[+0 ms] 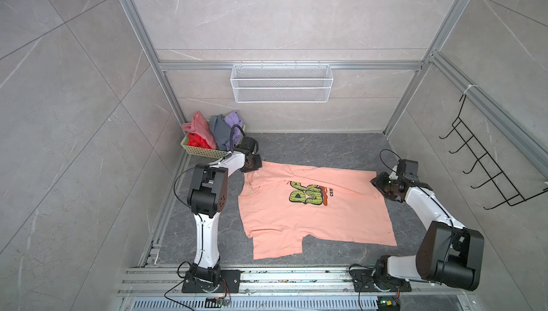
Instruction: Fold and stack the t-shirts
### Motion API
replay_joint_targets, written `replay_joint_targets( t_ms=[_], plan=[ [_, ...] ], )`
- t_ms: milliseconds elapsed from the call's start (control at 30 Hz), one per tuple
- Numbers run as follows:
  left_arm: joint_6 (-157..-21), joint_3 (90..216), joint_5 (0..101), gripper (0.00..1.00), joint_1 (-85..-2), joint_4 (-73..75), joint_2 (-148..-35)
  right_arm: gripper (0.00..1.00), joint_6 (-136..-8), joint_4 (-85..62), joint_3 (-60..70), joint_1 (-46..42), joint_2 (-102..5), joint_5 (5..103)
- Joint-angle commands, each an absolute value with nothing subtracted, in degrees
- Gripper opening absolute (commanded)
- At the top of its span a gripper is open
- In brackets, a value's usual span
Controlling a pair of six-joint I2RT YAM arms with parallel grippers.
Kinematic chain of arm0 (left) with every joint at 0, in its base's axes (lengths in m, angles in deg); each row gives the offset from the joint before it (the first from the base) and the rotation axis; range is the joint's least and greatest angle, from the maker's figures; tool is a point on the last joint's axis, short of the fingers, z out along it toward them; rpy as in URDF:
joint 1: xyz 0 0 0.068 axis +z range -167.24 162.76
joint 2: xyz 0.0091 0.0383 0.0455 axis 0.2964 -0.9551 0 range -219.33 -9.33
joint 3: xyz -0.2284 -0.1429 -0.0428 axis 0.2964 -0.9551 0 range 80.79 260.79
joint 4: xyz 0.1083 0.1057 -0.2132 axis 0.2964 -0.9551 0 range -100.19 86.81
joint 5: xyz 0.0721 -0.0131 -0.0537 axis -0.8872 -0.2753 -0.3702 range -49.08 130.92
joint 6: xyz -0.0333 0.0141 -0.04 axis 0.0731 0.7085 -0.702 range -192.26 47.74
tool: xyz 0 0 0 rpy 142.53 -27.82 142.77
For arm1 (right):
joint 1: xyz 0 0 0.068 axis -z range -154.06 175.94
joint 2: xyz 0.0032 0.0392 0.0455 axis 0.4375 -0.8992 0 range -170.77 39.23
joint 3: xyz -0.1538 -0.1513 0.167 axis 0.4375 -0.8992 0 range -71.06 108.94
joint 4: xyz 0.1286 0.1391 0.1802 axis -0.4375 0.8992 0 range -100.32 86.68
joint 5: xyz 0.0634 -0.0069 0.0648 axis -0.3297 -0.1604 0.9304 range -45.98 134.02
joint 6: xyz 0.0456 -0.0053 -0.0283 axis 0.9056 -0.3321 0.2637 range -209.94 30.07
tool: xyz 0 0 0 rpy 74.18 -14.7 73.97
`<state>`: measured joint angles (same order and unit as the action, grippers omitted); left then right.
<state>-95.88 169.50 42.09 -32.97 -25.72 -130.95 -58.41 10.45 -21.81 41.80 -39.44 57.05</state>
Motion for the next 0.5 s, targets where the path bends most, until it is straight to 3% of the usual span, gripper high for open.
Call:
replay_joint_targets(
  t_ms=[0, 100, 467],
  plan=[
    [-95.09, 170.55, 42.45, 0.07, -33.01, -26.85, -126.17, 0.47, -58.82, 11.22, -22.36, 41.50, -38.93, 56.10],
    [-95.17, 169.75, 42.99, 0.00, -33.13, -27.38, -124.65, 0.47, -58.73, 10.97, -22.54, 41.51, -39.05, 56.14],
    [-91.52, 164.70, 47.26, 0.00, -34.88, -34.46, -112.06, 0.46, -59.50, 11.08, -23.78, 41.50, -38.88, 56.14]
  ],
)
